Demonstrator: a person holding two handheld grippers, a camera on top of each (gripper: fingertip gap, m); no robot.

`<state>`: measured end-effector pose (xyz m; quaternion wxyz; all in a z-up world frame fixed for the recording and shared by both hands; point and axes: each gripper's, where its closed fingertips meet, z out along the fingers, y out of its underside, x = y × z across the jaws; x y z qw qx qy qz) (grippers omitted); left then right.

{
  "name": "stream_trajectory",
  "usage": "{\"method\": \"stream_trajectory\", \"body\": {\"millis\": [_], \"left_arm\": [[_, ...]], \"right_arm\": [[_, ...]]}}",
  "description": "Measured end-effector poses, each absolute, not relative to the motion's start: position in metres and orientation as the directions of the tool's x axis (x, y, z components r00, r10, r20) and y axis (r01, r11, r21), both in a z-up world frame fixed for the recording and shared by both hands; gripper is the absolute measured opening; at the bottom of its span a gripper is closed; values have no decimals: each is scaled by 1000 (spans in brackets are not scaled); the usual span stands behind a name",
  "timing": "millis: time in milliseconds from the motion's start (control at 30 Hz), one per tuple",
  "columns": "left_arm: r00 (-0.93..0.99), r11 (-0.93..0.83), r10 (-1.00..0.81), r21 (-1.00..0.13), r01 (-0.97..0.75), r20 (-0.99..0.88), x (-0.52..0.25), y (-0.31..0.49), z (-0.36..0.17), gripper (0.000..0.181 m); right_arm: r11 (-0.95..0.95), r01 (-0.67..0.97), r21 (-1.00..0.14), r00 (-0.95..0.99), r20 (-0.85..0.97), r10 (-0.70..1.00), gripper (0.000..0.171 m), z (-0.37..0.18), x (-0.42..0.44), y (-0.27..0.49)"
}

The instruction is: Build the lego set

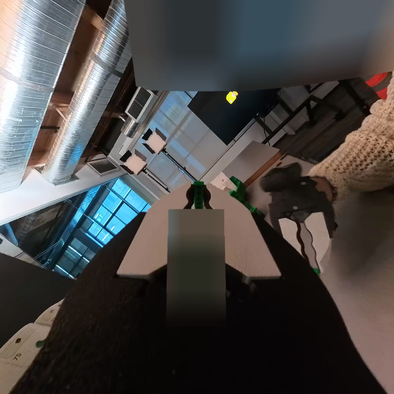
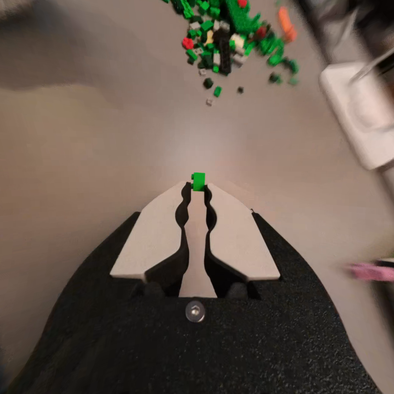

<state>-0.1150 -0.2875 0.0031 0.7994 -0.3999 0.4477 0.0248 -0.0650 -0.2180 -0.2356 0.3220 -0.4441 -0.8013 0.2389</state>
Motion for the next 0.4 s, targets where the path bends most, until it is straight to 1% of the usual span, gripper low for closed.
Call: {"method": "stream_trajectory", "body": {"millis": [33, 100, 167, 267, 333, 400], "left_arm": [[593, 672, -318, -616, -410, -740, -114, -286, 2, 7], [581, 664, -325, -618, -422, -746, -111, -284, -1, 7], [568, 653, -334, -619, -437, -752, -108, -281, -5, 7], [547, 636, -348, -620, -460, -762, -103, -277, -11, 6], [535, 630, -366, -626, -459, -761, -100, -276, -13, 6], [525, 626, -382, -631, -458, -760, -97, -275, -16, 7]], "right_arm": [[368, 618, -695, -388, 137, 911, 12, -239, -62, -219], [160, 731, -663, -362, -178, 915, 11, -245, -53, -223], [65, 818, -572, -313, -349, 883, 11, -252, -45, -220], [73, 912, -404, -269, -455, 849, 11, -265, -28, -215], [122, 943, -310, -277, -528, 803, 11, -267, -16, -220], [211, 956, -205, -293, -582, 758, 11, -268, -1, -222]]}}
